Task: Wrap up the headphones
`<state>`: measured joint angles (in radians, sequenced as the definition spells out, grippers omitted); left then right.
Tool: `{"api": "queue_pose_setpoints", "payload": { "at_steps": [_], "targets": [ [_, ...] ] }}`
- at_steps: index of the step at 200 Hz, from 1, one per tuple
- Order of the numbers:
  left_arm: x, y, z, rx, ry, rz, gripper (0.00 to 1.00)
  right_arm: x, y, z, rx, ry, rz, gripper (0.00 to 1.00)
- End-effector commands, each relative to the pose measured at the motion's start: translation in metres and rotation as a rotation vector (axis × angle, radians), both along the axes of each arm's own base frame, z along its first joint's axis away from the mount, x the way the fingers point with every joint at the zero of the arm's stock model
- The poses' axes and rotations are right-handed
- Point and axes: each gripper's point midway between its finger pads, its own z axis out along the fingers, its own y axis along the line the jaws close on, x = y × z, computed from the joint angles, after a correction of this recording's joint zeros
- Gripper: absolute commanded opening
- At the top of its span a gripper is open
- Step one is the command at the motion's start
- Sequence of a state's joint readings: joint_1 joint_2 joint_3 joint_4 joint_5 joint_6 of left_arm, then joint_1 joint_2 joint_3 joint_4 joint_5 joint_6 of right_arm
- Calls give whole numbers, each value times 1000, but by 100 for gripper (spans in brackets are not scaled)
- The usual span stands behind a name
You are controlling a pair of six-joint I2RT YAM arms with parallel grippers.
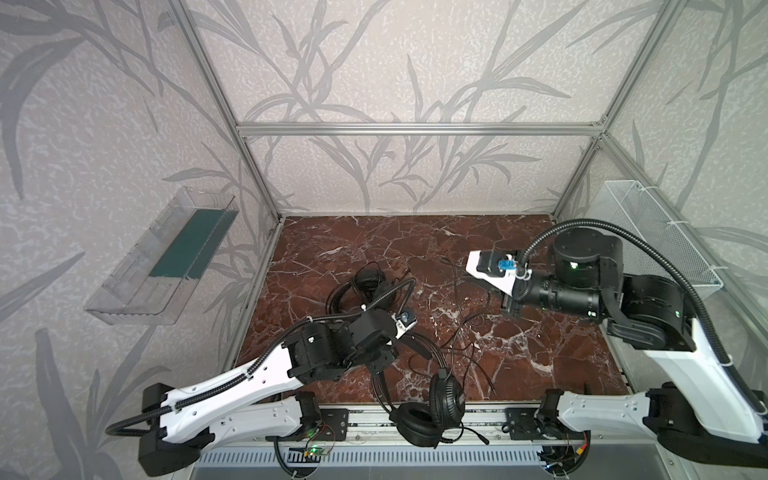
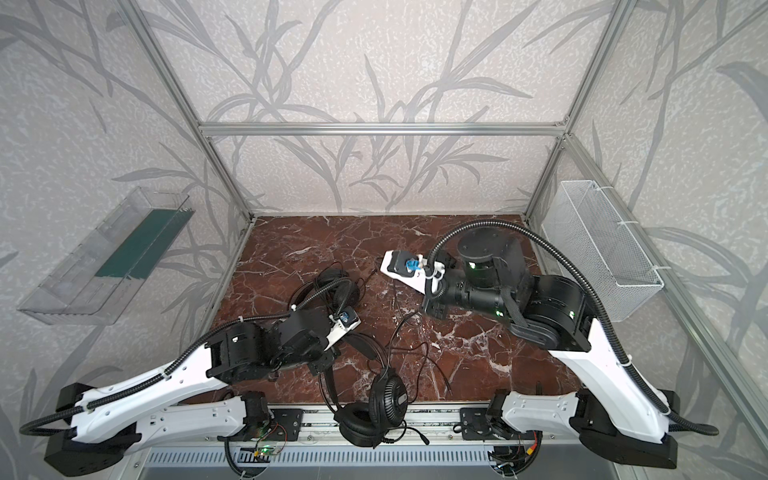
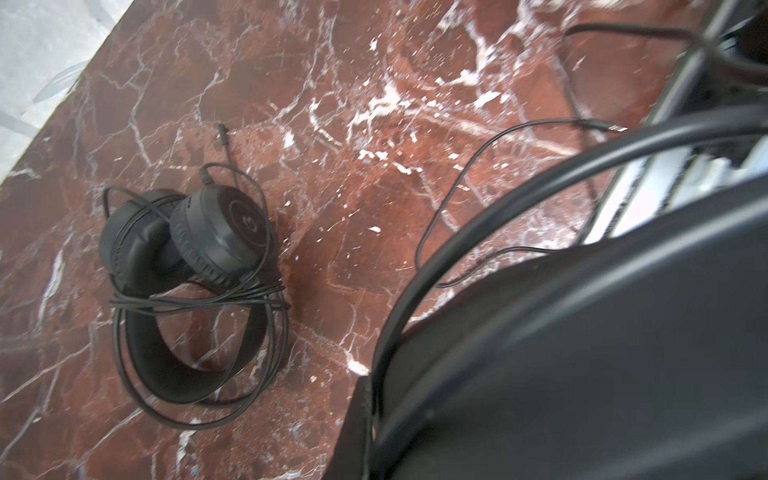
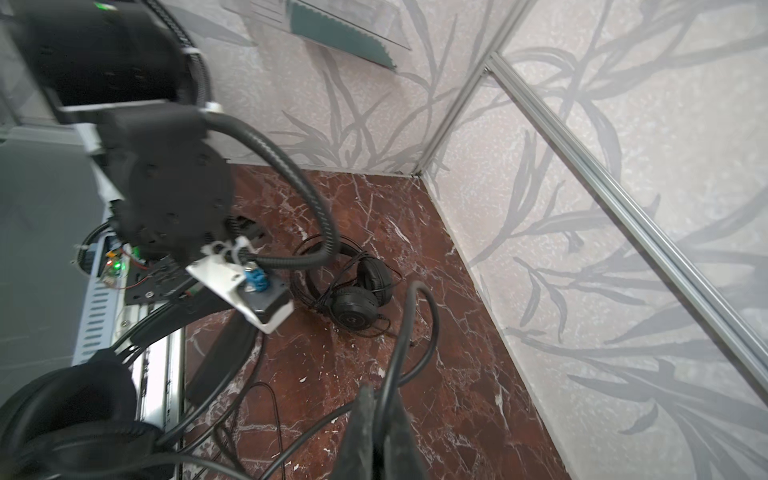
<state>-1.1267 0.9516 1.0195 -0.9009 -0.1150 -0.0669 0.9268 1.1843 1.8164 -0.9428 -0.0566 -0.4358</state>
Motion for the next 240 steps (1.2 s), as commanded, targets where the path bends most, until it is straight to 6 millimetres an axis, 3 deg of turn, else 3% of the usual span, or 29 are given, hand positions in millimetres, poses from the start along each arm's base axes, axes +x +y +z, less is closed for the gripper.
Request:
{"api": "queue_pose_setpoints", "payload": {
  "at_steps": [1,46,101,153,181,202,240],
  "targets": [
    [-17,-18,28,-139,47,-63,0,24,12,18,97,0,-49,0],
    [-27,-23,34,-179,73,-83,0,86,4,16,274,140,-192,0],
    [-18,-32,69,-309,-4,-47,0,116,15,-45,262,327,-314,0],
    [-18,-33,99,-440,-31,-33,0,138,-12,-98,347,428,-482,0],
    [-19,-30,110,-479,-29,-23,0,138,-9,-126,387,543,-430,24],
    [-17,-26,122,-522,-45,2,0,130,3,-143,378,607,-355,37],
    [-13,-18,138,-567,-62,47,0,131,5,-176,371,651,-368,41]
  ]
}}
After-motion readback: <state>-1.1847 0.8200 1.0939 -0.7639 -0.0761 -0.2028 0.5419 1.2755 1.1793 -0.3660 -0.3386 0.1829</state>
